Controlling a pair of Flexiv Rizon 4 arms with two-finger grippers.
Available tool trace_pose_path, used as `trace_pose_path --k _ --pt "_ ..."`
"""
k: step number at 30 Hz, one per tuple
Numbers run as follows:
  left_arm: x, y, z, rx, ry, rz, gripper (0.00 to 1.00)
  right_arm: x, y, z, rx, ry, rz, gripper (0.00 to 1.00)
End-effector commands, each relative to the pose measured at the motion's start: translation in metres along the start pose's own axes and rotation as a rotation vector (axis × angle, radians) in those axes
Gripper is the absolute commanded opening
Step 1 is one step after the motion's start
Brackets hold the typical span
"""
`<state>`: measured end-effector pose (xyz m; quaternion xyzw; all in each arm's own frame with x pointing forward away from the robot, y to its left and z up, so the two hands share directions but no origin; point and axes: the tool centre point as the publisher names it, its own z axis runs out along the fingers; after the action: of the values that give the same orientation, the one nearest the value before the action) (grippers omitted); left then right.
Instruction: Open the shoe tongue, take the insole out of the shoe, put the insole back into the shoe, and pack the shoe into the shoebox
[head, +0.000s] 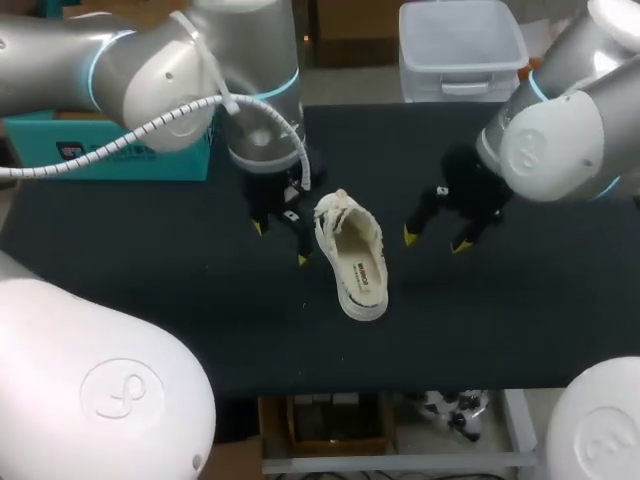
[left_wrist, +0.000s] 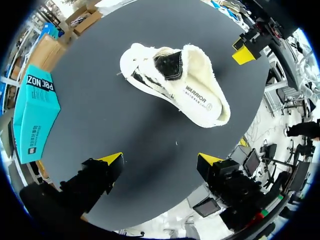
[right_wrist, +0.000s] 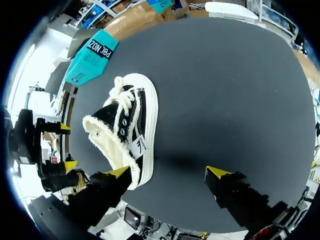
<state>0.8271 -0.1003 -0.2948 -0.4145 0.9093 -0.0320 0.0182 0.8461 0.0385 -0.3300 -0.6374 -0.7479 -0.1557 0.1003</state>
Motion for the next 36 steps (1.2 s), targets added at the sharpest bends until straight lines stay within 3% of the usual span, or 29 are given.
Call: trace_pose_path --k 1,2,3,4,16,18,22,28,32,34,36 --pt "0.017 -0.016 0.016 0.002 -0.044 -0.193 1.0 -0.005 0.012 -0.006 0.099 -0.097 -0.058 1.0" --pt "0.018 -0.019 0.019 0.011 -0.067 -0.271 1.0 -0.008 0.014 -0.007 0.088 -0.11 -0.085 1.0" --pt "0.019 -0.023 0.023 0.035 -0.156 -0.385 1.0 -0.011 0.014 -0.009 0.08 -0.137 -0.102 1.0" --pt "0.021 -0.025 0.026 0.044 -0.189 -0.392 1.0 -0.013 0.014 -0.009 0.089 -0.163 -0.118 1.0" --pt "0.024 -0.028 0.028 0.051 -0.172 -0.413 1.0 -0.019 0.011 -0.014 0.096 -0.184 -0.132 1.0" --pt "0.031 -0.033 0.034 0.063 -0.14 -0.425 1.0 -0.032 0.014 -0.016 0.097 -0.167 -0.204 1.0" --pt "0.042 -0.041 0.044 0.125 -0.132 -0.456 1.0 -0.05 0.017 -0.022 0.119 -0.204 -0.24 1.0" --pt "0.042 -0.05 0.058 0.162 -0.126 -0.529 1.0 -0.068 0.019 -0.035 0.114 -0.236 -0.338 1.0" --pt "0.037 -0.057 0.067 0.172 -0.101 -0.559 0.89 -0.077 0.021 -0.038 0.105 -0.235 -0.364 1.0" --pt "0.033 -0.062 0.069 0.186 -0.091 -0.579 0.8 -0.08 0.021 -0.039 0.104 -0.243 -0.392 1.0" --pt "0.028 -0.066 0.069 0.209 -0.072 -0.605 0.78 -0.081 0.023 -0.04 0.116 -0.255 -0.407 1.0"
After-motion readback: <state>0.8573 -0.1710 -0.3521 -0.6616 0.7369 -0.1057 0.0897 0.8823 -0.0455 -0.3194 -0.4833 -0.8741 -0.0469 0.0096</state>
